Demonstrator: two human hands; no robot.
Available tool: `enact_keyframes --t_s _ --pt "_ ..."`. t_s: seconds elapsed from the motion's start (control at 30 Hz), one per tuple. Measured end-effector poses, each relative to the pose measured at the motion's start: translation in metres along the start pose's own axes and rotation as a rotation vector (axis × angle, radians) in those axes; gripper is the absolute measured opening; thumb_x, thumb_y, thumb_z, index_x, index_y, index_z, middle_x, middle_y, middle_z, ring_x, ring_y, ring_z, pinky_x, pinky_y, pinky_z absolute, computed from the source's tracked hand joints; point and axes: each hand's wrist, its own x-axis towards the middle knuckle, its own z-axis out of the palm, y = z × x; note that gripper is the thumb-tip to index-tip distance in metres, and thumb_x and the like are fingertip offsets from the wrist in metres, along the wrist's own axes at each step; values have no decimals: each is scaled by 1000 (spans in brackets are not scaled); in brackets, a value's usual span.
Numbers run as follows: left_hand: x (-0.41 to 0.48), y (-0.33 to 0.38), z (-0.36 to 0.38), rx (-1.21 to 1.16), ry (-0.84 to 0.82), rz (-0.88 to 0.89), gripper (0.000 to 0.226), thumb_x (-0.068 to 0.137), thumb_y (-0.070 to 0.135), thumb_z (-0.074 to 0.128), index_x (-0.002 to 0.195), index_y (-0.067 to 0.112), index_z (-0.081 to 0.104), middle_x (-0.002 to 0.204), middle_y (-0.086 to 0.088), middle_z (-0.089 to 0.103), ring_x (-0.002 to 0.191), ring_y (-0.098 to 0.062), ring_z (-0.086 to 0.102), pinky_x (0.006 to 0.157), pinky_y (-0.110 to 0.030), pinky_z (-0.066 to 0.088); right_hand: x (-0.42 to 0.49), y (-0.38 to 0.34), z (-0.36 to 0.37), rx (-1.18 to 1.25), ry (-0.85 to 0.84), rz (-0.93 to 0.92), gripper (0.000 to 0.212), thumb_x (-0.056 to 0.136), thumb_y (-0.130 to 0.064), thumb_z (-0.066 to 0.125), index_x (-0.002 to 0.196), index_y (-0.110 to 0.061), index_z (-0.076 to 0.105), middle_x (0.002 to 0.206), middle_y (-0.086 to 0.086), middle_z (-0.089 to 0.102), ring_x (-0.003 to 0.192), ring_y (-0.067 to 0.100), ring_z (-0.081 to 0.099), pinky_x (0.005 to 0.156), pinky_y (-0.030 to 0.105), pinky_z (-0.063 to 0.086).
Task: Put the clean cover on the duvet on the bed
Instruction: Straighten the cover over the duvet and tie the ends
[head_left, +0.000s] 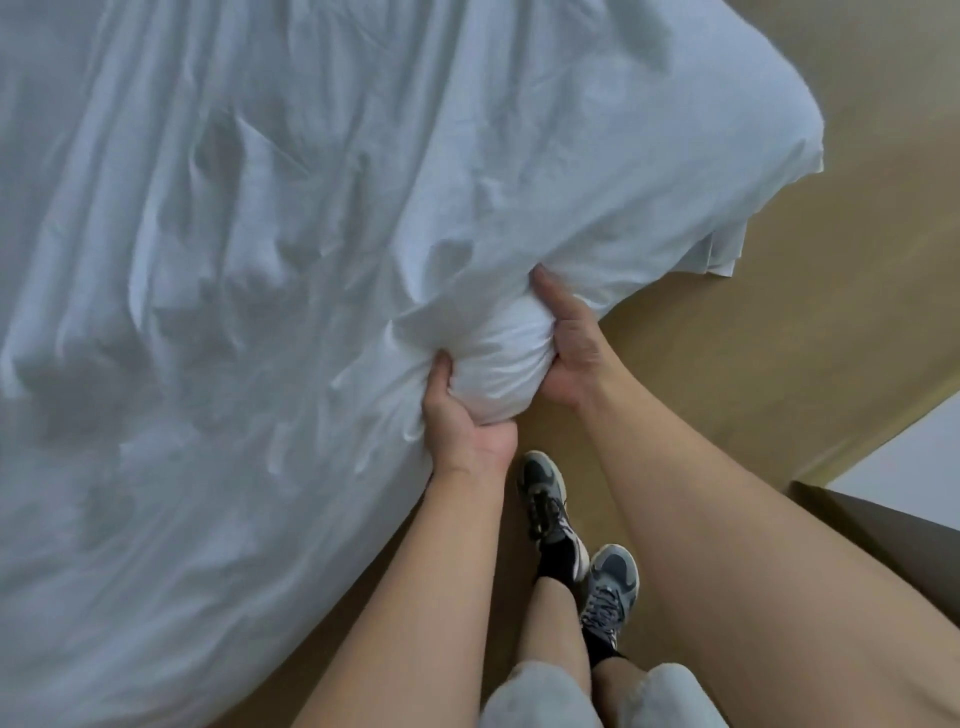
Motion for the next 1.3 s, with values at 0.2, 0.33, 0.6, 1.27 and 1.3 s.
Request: enact_keyframes --t_s 0.2,0.33,0.6,1.27,1.3 --pt "5 -14 6 -50 -5 -101 57 88 58 66 131 20 68 125 -11 72 115 -33 68 97 -47 55 7 -47 -9 -21 135 -8 62 83 -44 78 133 -10 65 129 16 67 115 39 67 96 52 55" --pt "16 -44 68 -117 -77 -274 60 87 45 70 134 10 64 132 -15 67 125 -31 62 112 -44 45 0 -51 -4 -34 250 33 51 90 -37 73 129 -6 66 124 17 70 111 34 69 94 47 57" --pt "38 -67 64 -40 149 -322 39 86 27 74 121 10 70 105 -10 78 88 -25 77 69 -33 62 36 -182 -8 -25 274 -134 49 95 -50 64 124 -12 69 126 14 70 111 37 69 95 52 53" --pt "164 -105 384 2460 -180 218 42 81 44 73 109 14 65 121 -10 68 114 -32 63 90 -35 51 39 -325 -93 -386 926 77 43 95 -28 66 130 -6 56 123 7 65 101 24 61 85 37 50" --pt "167 -116 376 2418 -176 201 29 87 32 66 108 12 65 121 -14 67 112 -33 63 89 -34 50 48 -349 -88 -362 1111 -1 38 97 -22 59 130 -5 53 127 9 61 100 26 57 84 37 47"
